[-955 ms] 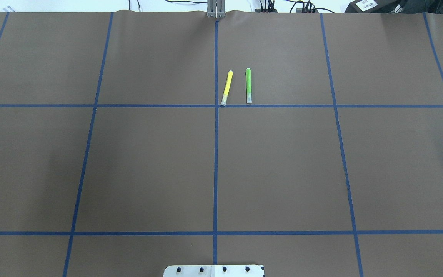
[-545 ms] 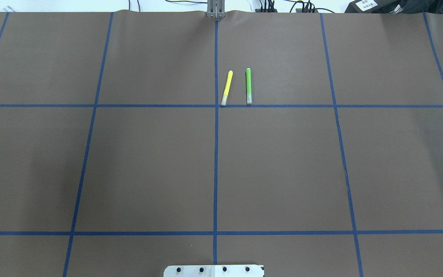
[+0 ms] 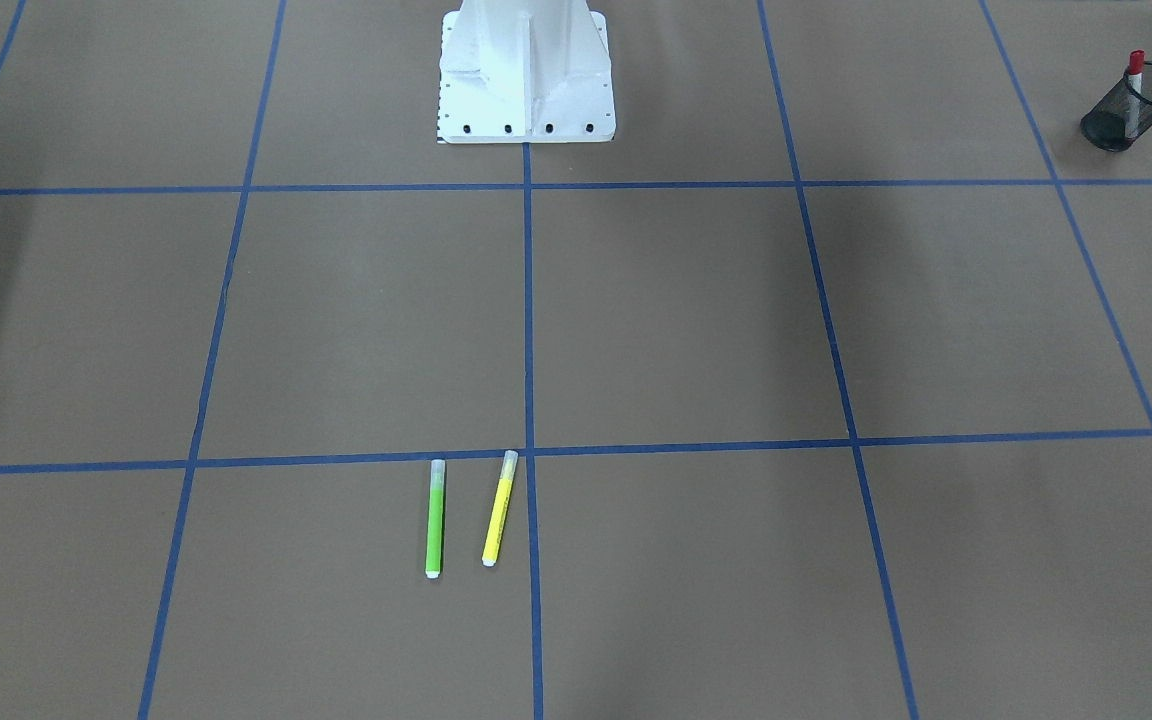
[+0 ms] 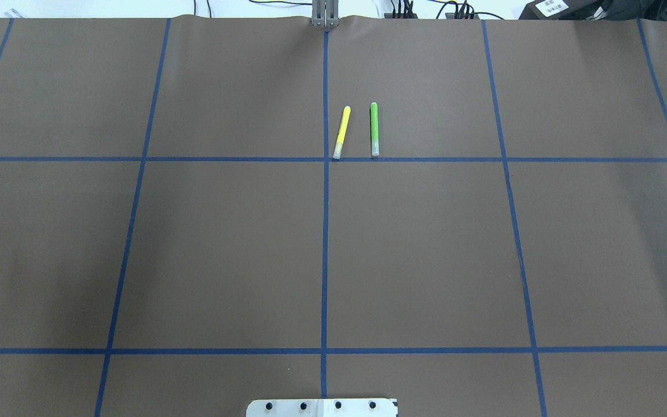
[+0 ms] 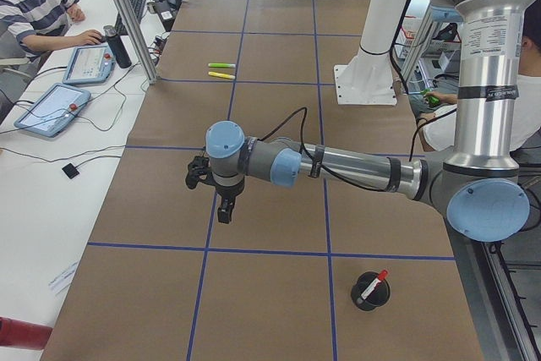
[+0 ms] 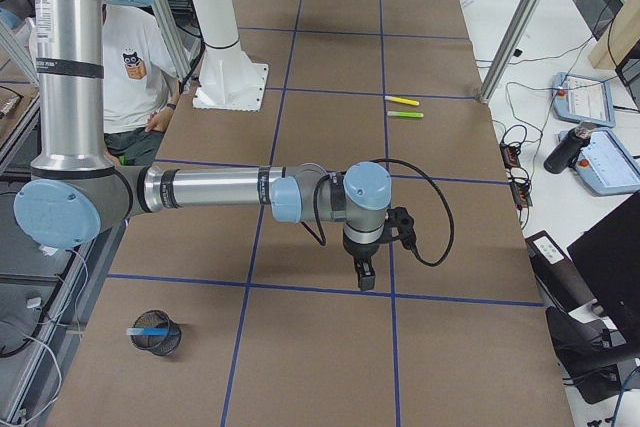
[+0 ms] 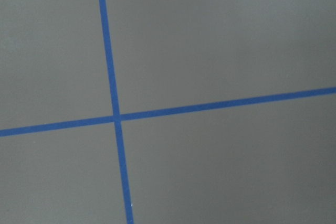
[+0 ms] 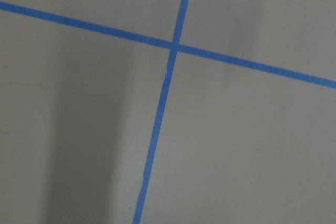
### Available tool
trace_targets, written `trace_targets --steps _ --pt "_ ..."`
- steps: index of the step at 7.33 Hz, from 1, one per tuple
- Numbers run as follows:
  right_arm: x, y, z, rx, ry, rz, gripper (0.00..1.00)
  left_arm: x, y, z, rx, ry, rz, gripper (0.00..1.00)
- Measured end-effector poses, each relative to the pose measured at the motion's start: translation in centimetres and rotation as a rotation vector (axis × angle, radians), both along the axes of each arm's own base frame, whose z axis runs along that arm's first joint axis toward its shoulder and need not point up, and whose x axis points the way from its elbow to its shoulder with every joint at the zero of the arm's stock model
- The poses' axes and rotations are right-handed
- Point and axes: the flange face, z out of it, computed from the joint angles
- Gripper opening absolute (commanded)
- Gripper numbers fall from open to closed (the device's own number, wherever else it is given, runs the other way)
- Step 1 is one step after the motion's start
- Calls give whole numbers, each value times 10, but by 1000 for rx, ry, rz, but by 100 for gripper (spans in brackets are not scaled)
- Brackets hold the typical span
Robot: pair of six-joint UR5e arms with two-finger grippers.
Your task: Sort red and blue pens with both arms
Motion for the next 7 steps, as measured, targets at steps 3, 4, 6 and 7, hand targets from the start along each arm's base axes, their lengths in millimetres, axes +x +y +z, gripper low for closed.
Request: trace_targets --steps 3,4,6,7 --pt "-6 -8 -18 33 -22 21 100 0 6 6 -22 9 1 100" --pt "-11 -9 -19 33 -27 11 100 0 6 6 -36 18 -5 100" --pt "-25 -10 -17 30 -28 -16 100 1 7 2 -65 37 -28 100" --pt "-29 -10 -16 27 -29 -24 100 2 7 1 -71 48 -31 100"
